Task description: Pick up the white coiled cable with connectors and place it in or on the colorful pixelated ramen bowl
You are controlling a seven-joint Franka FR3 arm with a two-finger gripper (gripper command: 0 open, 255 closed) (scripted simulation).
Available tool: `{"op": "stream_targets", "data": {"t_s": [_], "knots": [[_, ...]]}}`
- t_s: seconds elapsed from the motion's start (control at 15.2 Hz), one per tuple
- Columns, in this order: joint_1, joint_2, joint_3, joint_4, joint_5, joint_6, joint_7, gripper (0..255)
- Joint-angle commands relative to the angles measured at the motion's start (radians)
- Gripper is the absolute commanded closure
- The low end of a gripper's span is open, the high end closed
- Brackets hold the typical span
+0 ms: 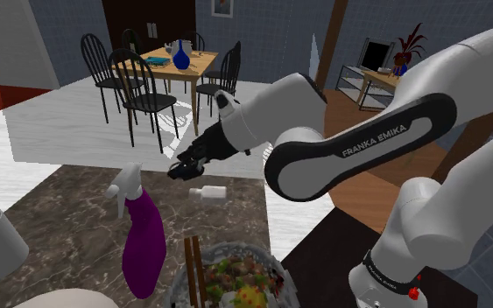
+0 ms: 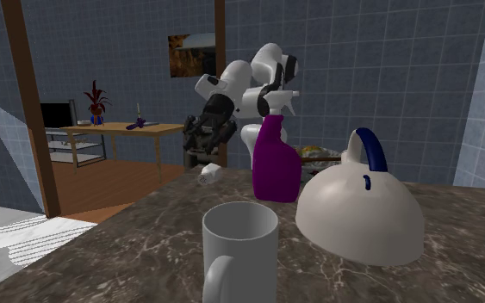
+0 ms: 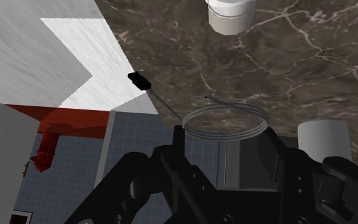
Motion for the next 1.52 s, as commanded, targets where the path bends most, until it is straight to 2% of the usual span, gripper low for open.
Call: {"op": "stream_targets", "data": {"t_s": [0.0,0.79,1.45], "knots": [[-0.007,-0.016,0.003,0.018,-0.005,-0.034,0.007,255],[-0.020,-0.087,-0.017,0.117,-0.017,-0.201,0.017,255],[-0.015,-0.333,0.194,0.015,-0.016,-0.299,0.268,255]]}}
